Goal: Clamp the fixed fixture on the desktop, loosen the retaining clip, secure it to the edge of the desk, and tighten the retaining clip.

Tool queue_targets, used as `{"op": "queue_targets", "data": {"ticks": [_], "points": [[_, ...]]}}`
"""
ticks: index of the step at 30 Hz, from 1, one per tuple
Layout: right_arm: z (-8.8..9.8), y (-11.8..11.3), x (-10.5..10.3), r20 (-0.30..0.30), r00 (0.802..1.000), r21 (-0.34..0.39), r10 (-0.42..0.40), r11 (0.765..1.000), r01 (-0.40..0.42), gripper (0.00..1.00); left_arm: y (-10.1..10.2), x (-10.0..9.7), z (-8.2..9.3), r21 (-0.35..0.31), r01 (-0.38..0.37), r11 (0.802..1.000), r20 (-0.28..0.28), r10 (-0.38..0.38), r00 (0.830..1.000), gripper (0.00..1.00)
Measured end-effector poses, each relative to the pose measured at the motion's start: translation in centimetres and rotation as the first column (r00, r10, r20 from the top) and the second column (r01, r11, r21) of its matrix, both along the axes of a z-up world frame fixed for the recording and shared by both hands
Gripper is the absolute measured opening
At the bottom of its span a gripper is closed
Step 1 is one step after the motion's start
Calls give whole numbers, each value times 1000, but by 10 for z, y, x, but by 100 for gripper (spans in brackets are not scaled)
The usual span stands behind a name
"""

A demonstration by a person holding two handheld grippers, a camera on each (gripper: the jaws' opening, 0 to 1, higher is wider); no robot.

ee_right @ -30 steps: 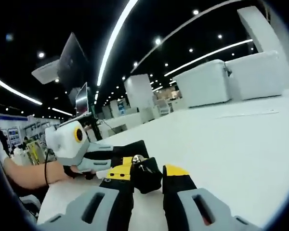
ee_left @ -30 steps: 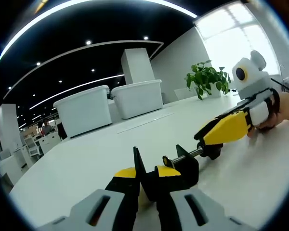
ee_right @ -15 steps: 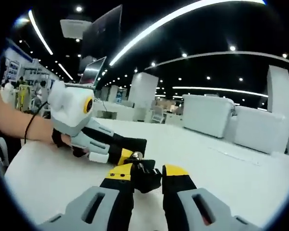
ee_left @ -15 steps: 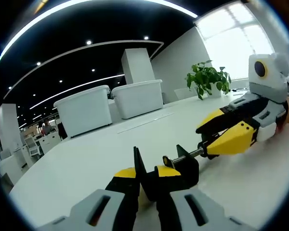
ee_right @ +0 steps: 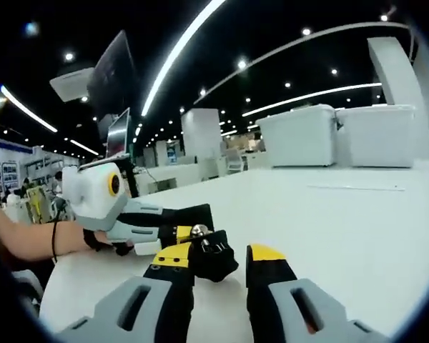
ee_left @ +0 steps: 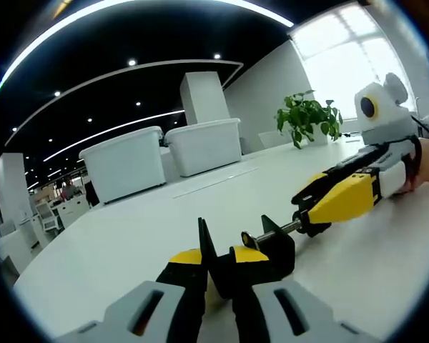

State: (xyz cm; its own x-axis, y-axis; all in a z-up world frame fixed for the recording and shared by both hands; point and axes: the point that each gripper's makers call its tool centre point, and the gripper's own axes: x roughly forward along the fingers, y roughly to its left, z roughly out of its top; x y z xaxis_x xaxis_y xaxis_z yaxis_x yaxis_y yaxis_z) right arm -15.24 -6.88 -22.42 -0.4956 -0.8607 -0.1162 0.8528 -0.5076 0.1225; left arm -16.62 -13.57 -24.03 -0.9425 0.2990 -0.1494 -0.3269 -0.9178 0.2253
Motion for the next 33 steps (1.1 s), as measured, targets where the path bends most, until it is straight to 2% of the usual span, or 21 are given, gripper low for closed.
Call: {"op": "queue_targets", "data": {"ticks": [2,8,11,14,17,18,21,23,25,26,29,31,33], "points": [[1,0,2,0,1000,-7,8,1000,-8,20,0,0,0,0,2,1000,0,-2,1000,13],[1,-1,3,-34,999,12,10,1000,-9,19,1,1,0,-1,3,1000,-1,-3,1000,13],[3,-2,5,-139,990,59,19,998,-11,19,1,1,0,-1,3,1000,-1,-3,1000,13],[4,-5,10,-248,968,117,32,993,-3,19,0,1,0,-1,-1,1000,-1,1,1000,13],[4,-7,14,-310,950,156,51,988,-2,19,-1,-2,0,-1,-2,1000,-1,2,1000,13],[4,-7,14,-310,950,155,50,988,-1,19,-1,-2,0,-2,-2,1000,-1,2,1000,13],[4,-7,14,-281,959,139,40,990,0,20,-1,-1,0,-1,-2,1000,-1,2,1000,13],[3,-5,11,-216,976,111,4,994,20,23,0,-1,0,-2,-2,1000,-2,2,1000,13],[3,1,3,-172,984,85,-39,995,54,32,0,-1,0,-2,-2,1000,-2,2,1000,13],[5,3,2,-134,990,50,-47,997,54,33,0,-1,0,-2,-2,1000,-2,2,1000,13],[14,5,3,-56,998,-45,-35,998,32,32,0,0,0,-2,-3,1000,-2,3,1000,13],[14,6,3,-15,999,-74,-29,997,28,32,0,0,0,-2,-2,1000,-2,2,1000,13],[14,2,8,32,999,-106,16,994,-13,30,0,0,-1,-2,-2,1000,-2,2,1000,13]]}}
